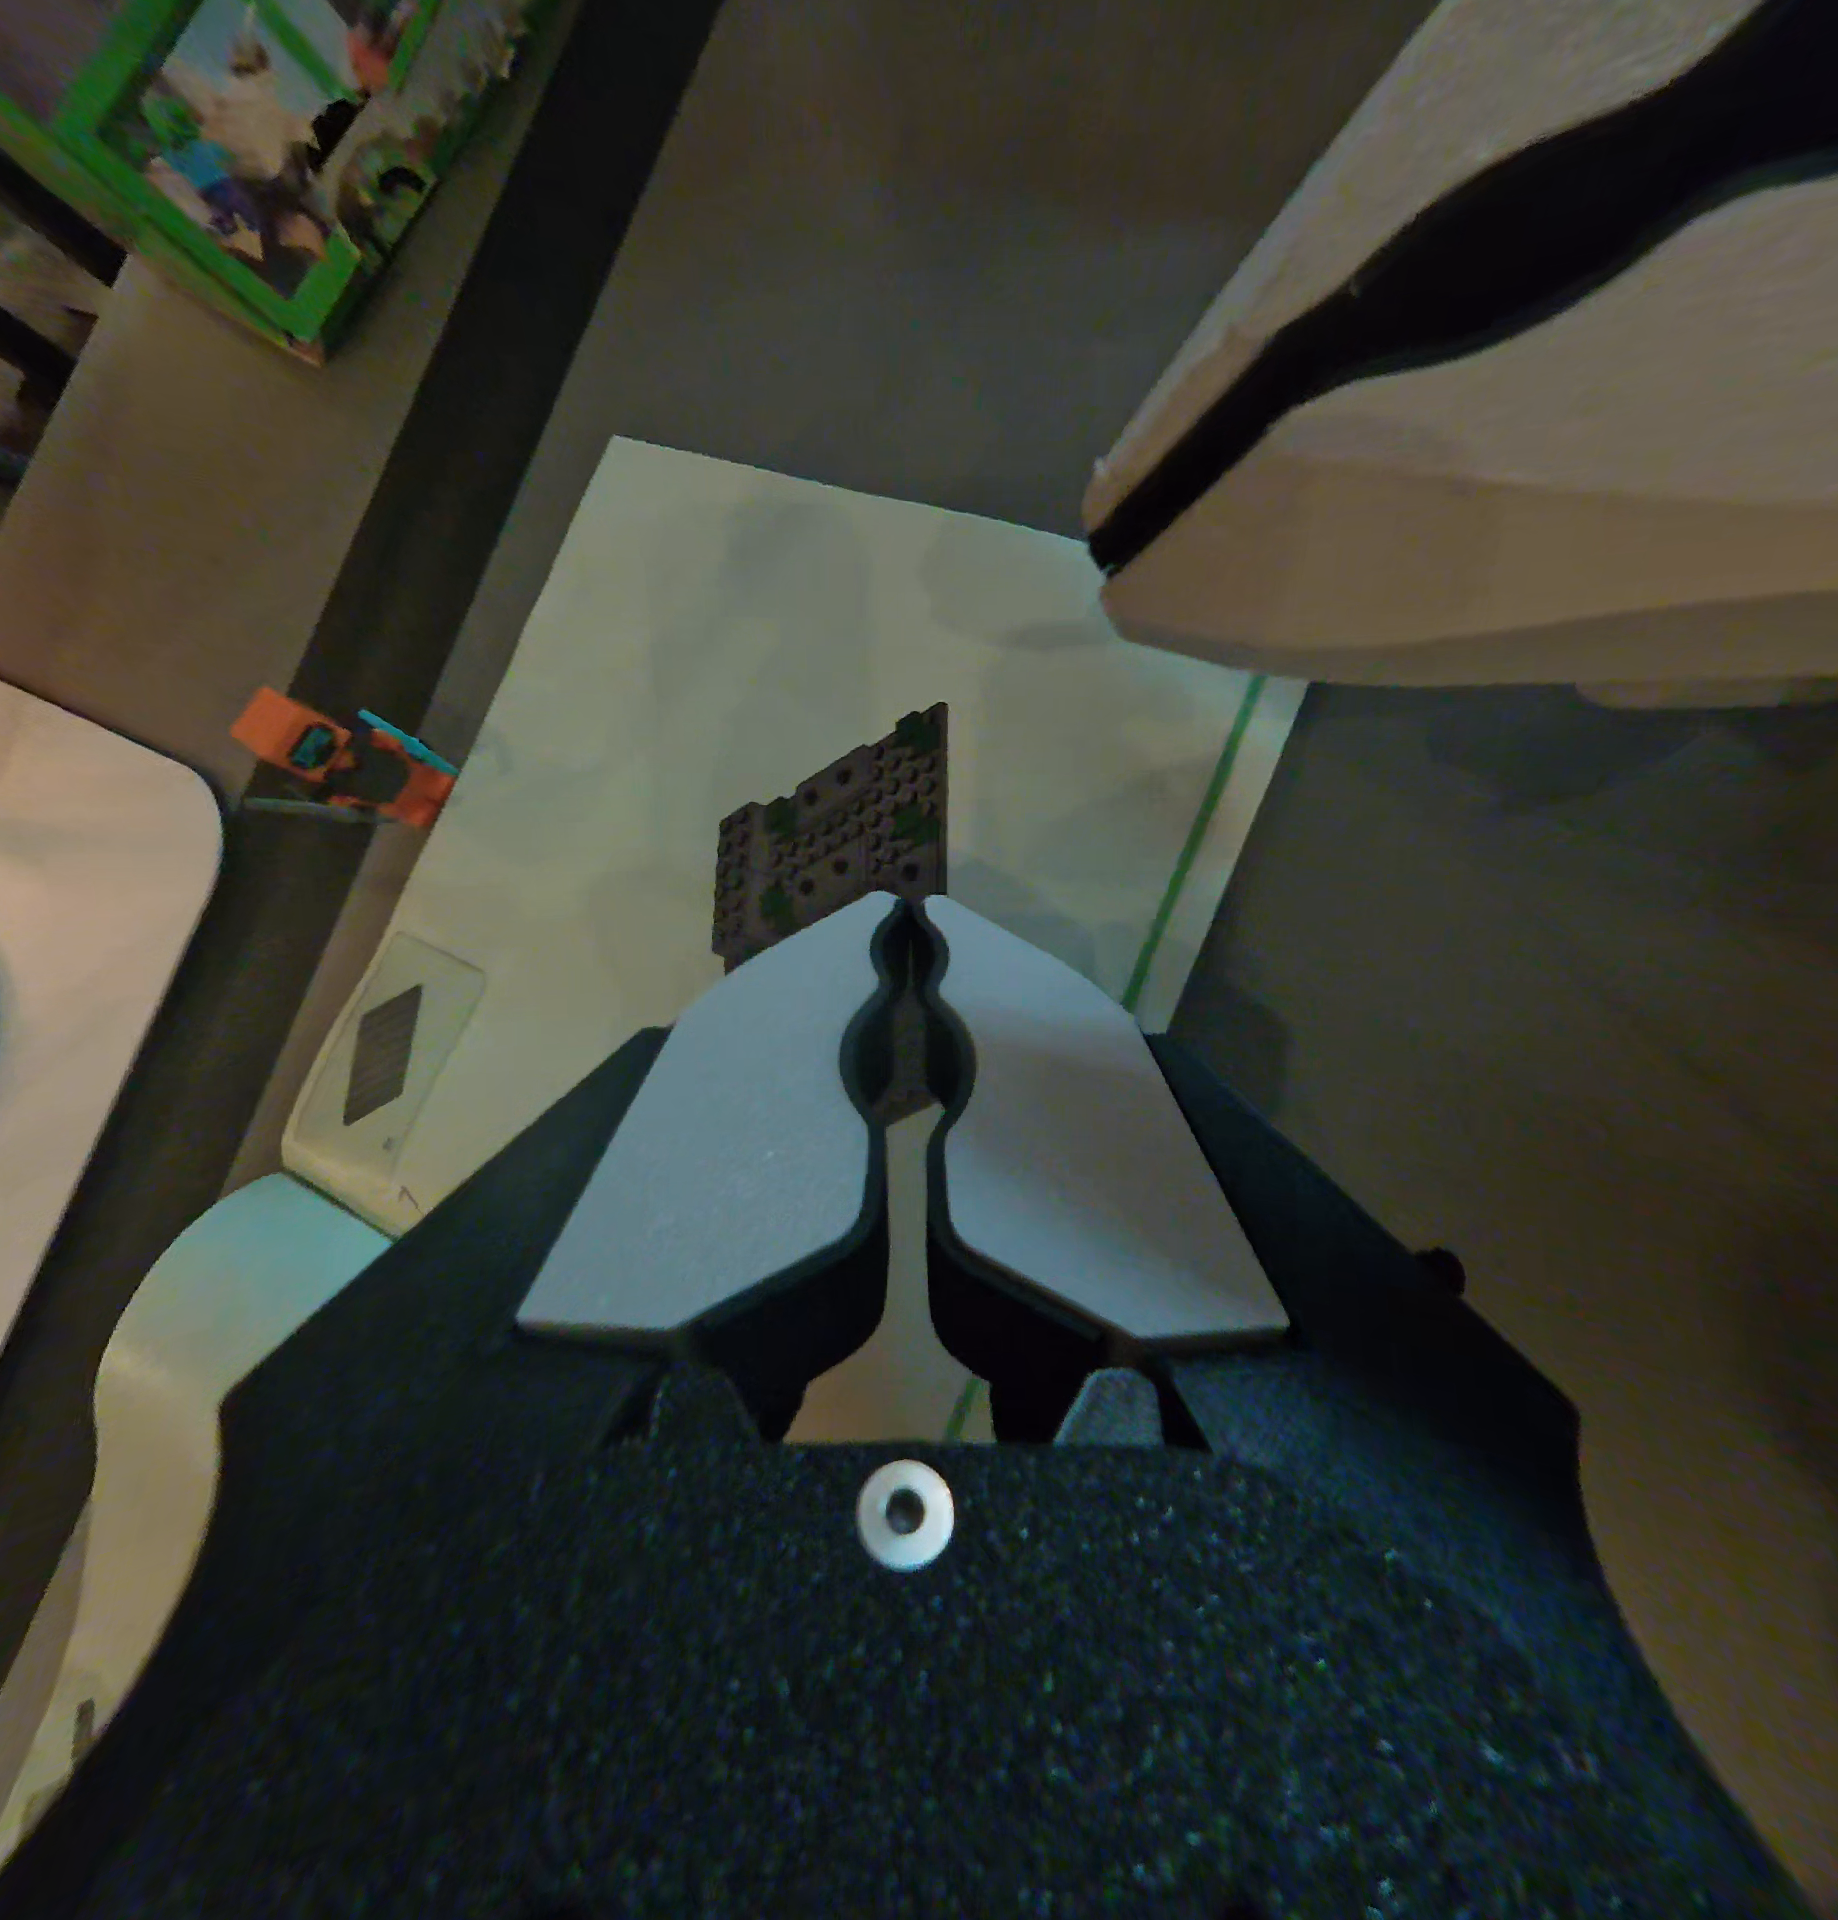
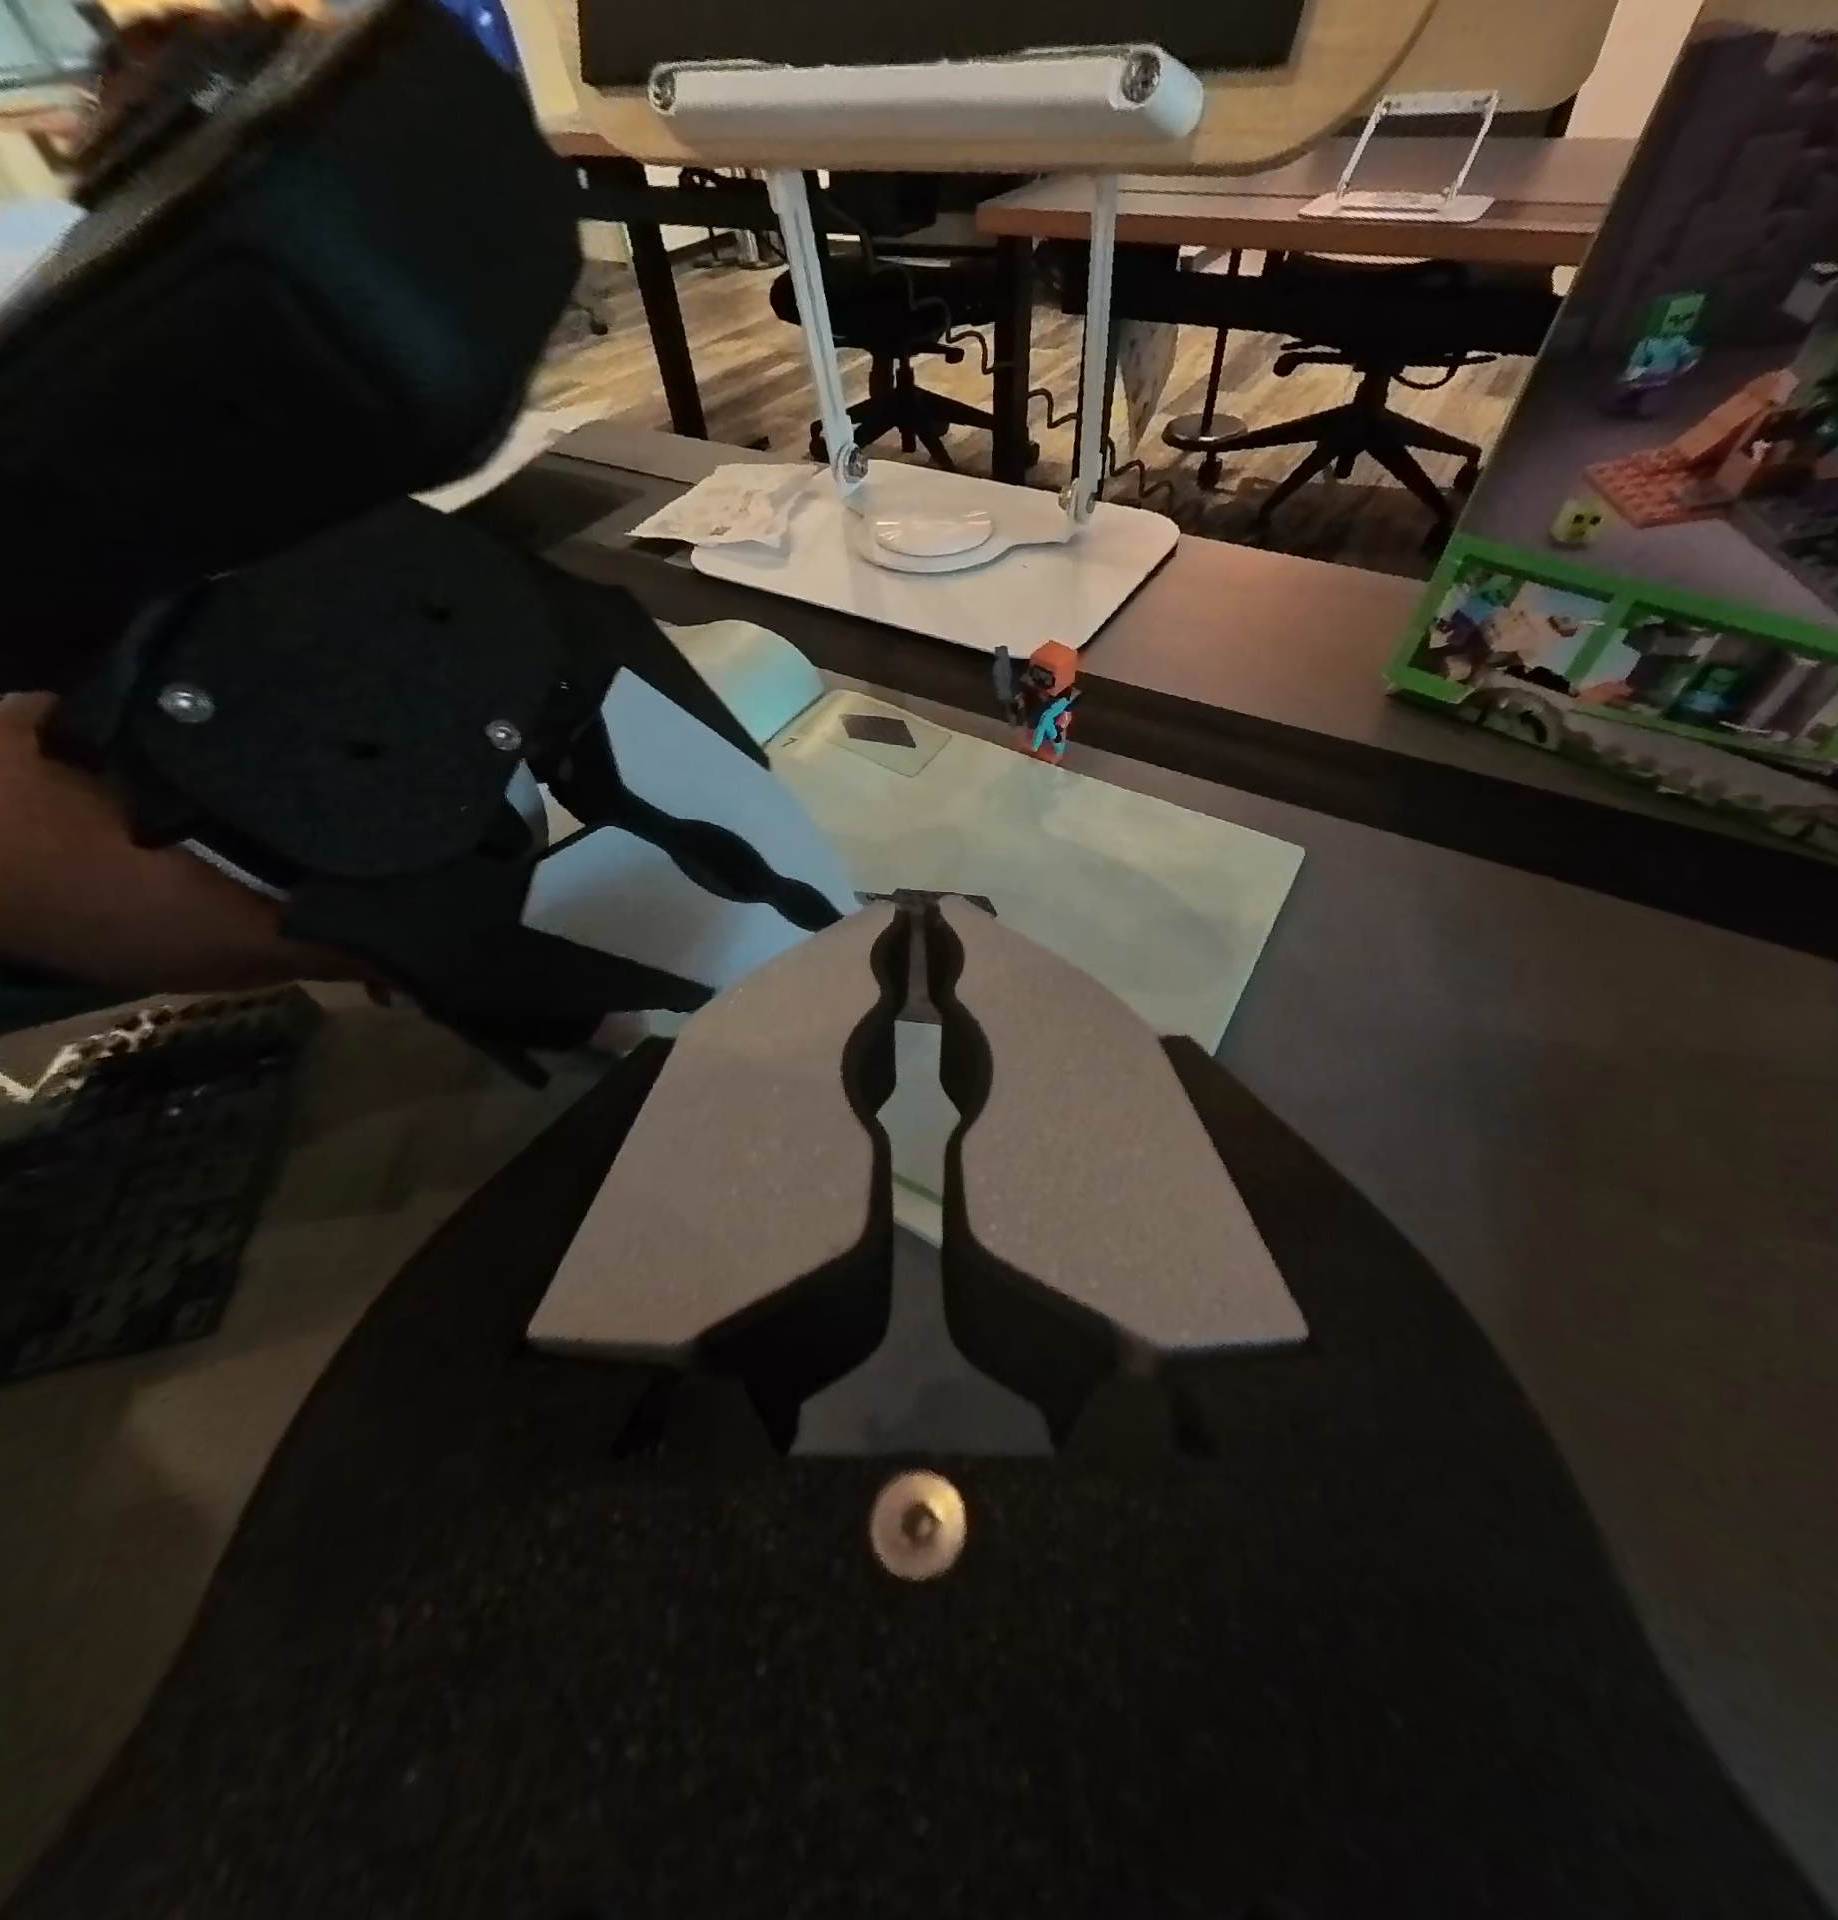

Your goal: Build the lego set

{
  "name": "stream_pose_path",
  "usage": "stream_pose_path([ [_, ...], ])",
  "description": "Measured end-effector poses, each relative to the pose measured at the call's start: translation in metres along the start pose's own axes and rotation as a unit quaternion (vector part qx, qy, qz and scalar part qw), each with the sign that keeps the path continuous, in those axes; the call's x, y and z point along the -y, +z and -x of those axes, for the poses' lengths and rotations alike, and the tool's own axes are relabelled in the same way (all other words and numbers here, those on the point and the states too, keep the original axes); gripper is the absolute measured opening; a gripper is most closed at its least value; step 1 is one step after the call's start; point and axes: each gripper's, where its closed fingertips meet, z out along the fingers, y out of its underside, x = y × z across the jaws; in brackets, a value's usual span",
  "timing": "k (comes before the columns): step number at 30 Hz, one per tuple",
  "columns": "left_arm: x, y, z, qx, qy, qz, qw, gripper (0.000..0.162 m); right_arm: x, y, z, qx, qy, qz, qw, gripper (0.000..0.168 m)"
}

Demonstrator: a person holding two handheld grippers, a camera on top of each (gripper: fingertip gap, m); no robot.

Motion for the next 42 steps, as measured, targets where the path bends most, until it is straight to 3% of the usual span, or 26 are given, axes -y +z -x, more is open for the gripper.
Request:
stream_pose_path([
  [5, 0.004, -0.024, -0.004, 0.011, -0.002, -0.017, 1.000, 0.000, 0.002, -0.001, 0.001, 0.000, -0.002, -0.003, 1.000, 0.002],
  [10, -0.005, -0.078, -0.012, 0.036, -0.030, -0.047, 0.998, 0.000, 0.005, -0.002, 0.006, 0.003, -0.007, -0.007, 1.000, 0.002],
  [20, -0.085, -0.213, -0.016, 0.156, -0.127, -0.069, 0.977, 0.000, 0.006, -0.002, 0.027, 0.013, -0.044, -0.008, 0.999, 0.002],
  [27, -0.183, -0.334, 0.007, 0.295, -0.209, -0.036, 0.932, 0.000, 0.000, 0.002, 0.036, 0.017, -0.070, 0.001, 0.997, 0.002],
  [30, -0.253, -0.394, 0.020, 0.353, -0.250, 0.035, 0.901, 0.001, -0.003, 0.004, 0.040, 0.022, -0.075, 0.007, 0.997, 0.002],
  [32, -0.302, -0.428, 0.024, 0.368, -0.271, 0.092, 0.885, 0.017, -0.004, 0.004, 0.043, 0.025, -0.079, 0.007, 0.997, 0.002],
  [36, -0.375, -0.461, 0.019, 0.308, -0.254, 0.182, 0.899, 0.030, -0.006, 0.005, 0.045, 0.028, -0.083, 0.010, 0.996, 0.002],
  [42, -0.444, -0.455, -0.003, 0.156, -0.217, 0.297, 0.917, 0.053, -0.012, 0.008, 0.048, 0.031, -0.090, 0.023, 0.995, 0.002],
])
